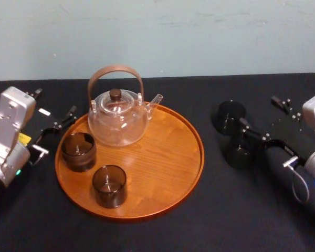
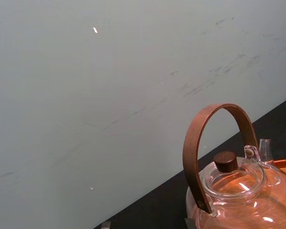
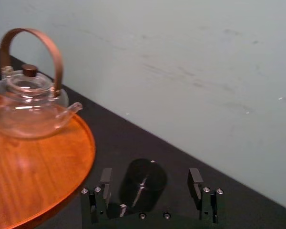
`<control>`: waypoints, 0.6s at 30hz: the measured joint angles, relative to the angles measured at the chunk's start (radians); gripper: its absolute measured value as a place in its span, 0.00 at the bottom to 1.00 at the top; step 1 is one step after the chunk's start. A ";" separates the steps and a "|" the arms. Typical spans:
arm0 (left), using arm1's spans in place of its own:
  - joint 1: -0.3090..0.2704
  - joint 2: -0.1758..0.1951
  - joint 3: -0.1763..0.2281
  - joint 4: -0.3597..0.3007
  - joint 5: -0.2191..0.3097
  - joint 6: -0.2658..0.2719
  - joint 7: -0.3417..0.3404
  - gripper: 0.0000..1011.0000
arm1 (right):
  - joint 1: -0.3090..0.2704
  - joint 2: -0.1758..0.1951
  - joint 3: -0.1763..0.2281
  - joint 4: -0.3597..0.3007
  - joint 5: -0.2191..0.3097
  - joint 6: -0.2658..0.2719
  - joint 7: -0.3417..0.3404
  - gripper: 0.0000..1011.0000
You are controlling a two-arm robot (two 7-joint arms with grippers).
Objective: Pick up the glass from the table and place it on the tray.
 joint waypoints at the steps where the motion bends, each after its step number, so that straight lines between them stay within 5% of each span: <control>1: 0.000 0.000 0.000 0.000 0.000 0.000 0.000 0.99 | -0.004 0.001 0.002 -0.004 0.007 0.004 0.008 1.00; 18: 0.000 0.000 0.000 0.000 0.000 0.000 0.000 0.99 | -0.074 -0.010 0.037 -0.038 0.092 0.069 0.114 1.00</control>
